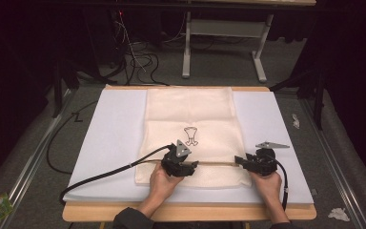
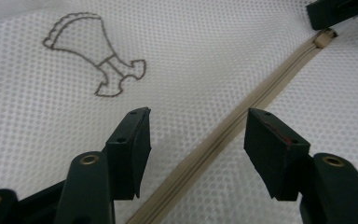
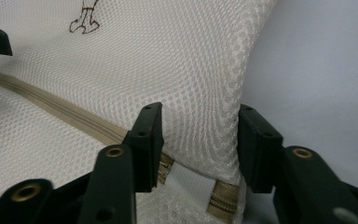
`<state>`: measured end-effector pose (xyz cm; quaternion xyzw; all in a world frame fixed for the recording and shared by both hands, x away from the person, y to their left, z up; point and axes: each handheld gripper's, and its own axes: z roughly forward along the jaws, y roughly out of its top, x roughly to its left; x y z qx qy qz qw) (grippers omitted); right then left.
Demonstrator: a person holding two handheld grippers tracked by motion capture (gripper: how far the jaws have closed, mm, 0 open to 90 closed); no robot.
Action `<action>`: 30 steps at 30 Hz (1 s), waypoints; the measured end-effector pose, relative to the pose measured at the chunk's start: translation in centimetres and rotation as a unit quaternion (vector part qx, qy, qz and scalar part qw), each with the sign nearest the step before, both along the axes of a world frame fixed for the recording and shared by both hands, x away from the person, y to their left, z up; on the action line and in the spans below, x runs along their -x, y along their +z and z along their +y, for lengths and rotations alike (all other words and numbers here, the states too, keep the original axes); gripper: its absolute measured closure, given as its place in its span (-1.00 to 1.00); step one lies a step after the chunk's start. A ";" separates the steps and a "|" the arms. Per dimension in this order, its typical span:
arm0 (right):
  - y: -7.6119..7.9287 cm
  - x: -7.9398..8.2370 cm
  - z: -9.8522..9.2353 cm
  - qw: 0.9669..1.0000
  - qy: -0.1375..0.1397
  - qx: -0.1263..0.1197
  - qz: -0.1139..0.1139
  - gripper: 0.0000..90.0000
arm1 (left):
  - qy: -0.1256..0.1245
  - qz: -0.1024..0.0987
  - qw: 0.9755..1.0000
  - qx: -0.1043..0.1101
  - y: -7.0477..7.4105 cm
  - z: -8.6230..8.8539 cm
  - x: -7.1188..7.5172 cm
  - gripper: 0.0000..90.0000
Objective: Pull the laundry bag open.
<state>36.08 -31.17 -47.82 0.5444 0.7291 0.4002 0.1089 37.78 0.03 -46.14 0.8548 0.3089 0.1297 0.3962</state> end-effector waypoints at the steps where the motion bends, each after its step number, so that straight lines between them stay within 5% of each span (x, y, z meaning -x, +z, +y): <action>1: 0.0 0.0 -0.1 1.000 0.003 0.002 0.001 0.44 | 0.000 -0.001 1.000 -0.001 0.0 -0.2 -0.1 -0.09; 6: 0.2 0.0 -0.5 0.999 0.035 0.004 -0.016 0.92 | -0.002 0.010 1.000 0.012 -0.3 -1.0 -0.5 -0.05; 8: 0.5 0.2 -0.3 0.999 0.045 0.018 -0.023 0.94 | -0.009 0.012 1.000 0.003 -0.5 -1.7 -0.2 -0.04; 11: 0.8 0.4 -0.5 0.998 0.050 0.007 -0.027 0.95 | -0.028 0.010 1.000 -0.009 -0.4 -3.0 0.2 -0.04; 18: 2.0 0.4 -0.7 0.997 0.059 0.002 -0.043 0.95 | -0.035 0.016 0.999 0.009 0.3 -4.2 -0.3 0.16; 19: 2.1 0.4 -0.7 0.997 0.059 0.001 -0.044 0.96 | -0.047 0.035 0.998 0.022 0.5 -4.5 -0.3 0.26; 21: 2.3 0.4 -0.6 0.997 0.059 -0.002 -0.044 0.96 | -0.055 0.028 0.998 0.008 0.8 -5.0 -0.2 0.32; 25: 2.4 0.4 -0.5 0.997 0.060 0.003 -0.043 0.96 | -0.058 0.041 0.996 0.045 0.9 -5.6 -0.4 0.32; 30: 2.8 0.4 -0.4 0.997 0.062 0.006 -0.045 0.96 | -0.078 0.045 0.995 0.042 0.7 -6.6 0.1 0.31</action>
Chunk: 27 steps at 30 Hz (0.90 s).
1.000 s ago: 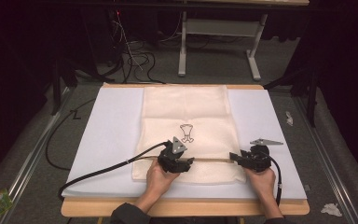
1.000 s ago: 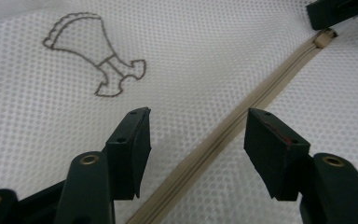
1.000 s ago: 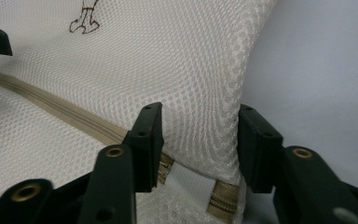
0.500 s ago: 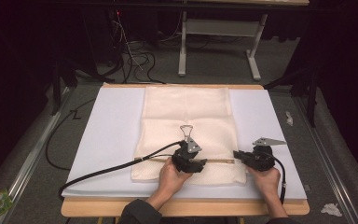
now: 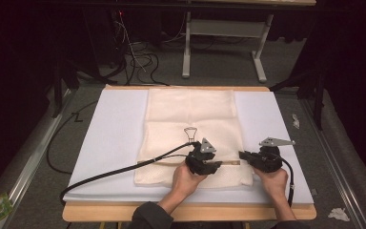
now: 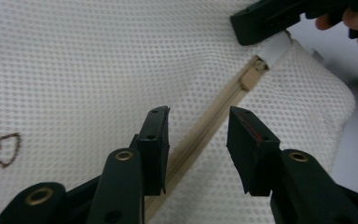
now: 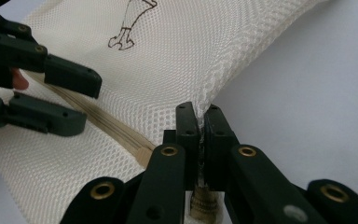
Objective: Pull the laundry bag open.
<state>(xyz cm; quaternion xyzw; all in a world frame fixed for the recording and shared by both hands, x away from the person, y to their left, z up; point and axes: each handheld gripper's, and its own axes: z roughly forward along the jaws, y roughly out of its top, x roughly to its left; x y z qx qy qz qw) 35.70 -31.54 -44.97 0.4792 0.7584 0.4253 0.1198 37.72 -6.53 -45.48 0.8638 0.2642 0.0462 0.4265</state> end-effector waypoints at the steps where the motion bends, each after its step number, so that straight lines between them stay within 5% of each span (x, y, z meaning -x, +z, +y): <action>1: 0.0 0.0 0.0 1.000 0.003 -0.003 -0.004 0.96 | -0.004 0.005 1.000 0.000 -0.1 -0.2 0.0 0.32; 10: 0.8 -0.3 0.2 1.000 0.017 0.003 -0.008 0.97 | -0.027 0.031 0.999 0.018 -0.1 -1.1 -0.1 0.41; 14: 1.0 -0.2 0.6 1.000 0.019 0.001 0.003 0.97 | -0.026 0.021 0.999 0.032 0.1 -1.6 0.0 0.43; 19: 1.1 0.0 1.1 1.000 0.023 0.004 -0.002 0.97 | -0.030 0.032 0.999 0.019 -0.8 -1.8 -0.1 0.43; 27: 0.8 -0.2 1.0 1.000 0.024 0.001 0.004 0.97 | -0.040 0.035 0.998 0.029 -1.1 -2.2 0.1 0.54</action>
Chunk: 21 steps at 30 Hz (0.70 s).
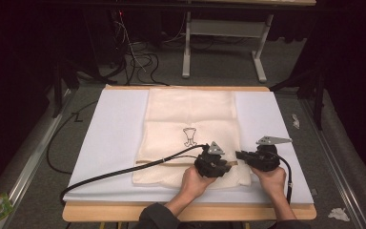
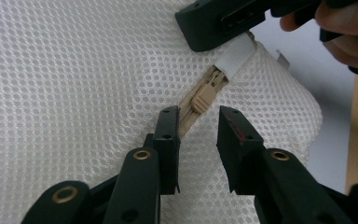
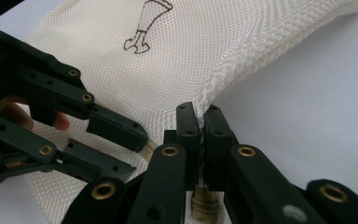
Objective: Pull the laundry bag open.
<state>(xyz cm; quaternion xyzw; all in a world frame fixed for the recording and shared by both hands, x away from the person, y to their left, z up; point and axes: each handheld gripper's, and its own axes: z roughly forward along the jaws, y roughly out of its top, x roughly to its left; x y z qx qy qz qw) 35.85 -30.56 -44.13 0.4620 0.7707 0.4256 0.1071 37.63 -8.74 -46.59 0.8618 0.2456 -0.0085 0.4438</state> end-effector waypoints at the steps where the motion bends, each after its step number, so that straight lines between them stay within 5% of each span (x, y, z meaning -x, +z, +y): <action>1: 0.1 0.0 0.1 1.000 0.001 0.002 0.000 0.97 | 0.001 -0.001 1.000 0.001 -0.1 0.0 0.0 0.54; 9: 0.5 0.1 0.4 1.000 0.009 -0.010 -0.004 0.97 | 0.000 0.001 1.000 0.011 0.1 -0.7 -0.2 0.50; 21: 0.6 0.1 0.3 1.000 0.008 -0.014 -0.006 0.97 | -0.024 0.012 0.999 0.044 0.4 -0.5 -0.2 0.75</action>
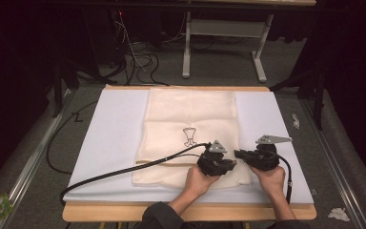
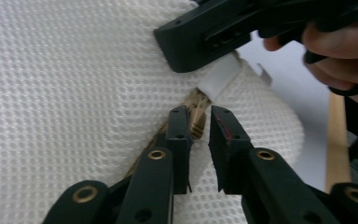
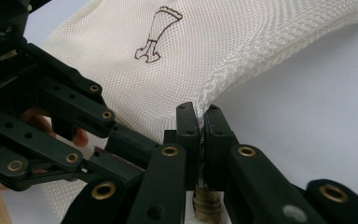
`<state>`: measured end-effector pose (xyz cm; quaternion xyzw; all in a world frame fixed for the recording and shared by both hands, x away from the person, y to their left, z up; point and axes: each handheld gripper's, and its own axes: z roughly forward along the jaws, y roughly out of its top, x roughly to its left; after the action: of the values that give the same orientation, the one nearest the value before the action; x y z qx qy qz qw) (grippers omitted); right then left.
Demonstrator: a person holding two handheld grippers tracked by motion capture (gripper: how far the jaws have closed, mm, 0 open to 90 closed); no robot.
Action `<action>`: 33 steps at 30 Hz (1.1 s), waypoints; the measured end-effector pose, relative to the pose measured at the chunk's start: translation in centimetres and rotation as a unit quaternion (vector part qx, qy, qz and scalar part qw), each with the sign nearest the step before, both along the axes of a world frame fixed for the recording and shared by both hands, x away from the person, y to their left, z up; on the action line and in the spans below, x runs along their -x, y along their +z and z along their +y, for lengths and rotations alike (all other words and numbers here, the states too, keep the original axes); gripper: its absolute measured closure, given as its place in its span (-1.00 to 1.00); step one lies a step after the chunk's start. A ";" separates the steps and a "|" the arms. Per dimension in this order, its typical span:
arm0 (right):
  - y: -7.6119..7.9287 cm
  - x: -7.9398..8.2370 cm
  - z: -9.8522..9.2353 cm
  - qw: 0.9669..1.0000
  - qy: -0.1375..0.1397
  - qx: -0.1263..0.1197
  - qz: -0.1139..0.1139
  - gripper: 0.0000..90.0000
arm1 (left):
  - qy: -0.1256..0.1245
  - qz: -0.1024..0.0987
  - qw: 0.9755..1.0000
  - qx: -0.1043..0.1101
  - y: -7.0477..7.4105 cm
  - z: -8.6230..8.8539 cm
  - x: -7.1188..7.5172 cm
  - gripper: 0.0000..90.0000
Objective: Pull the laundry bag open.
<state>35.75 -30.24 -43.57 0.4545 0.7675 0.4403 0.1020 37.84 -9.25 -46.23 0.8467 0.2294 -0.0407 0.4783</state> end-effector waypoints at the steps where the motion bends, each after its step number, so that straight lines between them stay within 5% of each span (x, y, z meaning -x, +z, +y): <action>1: -0.1 0.0 -0.1 1.000 0.001 -0.001 -0.002 0.97 | -0.003 -0.001 1.000 0.002 0.0 0.0 0.1 0.77; 21: -0.2 0.2 -0.1 1.000 0.001 0.000 -0.006 0.97 | 0.006 0.009 1.000 -0.009 -0.1 0.0 -0.1 0.93; 26: -0.5 0.2 -0.7 1.000 -0.003 0.001 -0.001 0.97 | 0.002 -0.010 1.000 -0.018 0.1 0.2 0.2 0.93; 33: -0.5 0.1 -0.7 1.000 -0.001 0.006 -0.004 0.97 | 0.005 -0.010 1.000 -0.024 0.6 0.4 -0.1 0.93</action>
<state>35.61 -30.89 -44.07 0.4531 0.7692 0.4373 0.1088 37.96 -8.85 -45.67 0.8574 0.2294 -0.0245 0.4601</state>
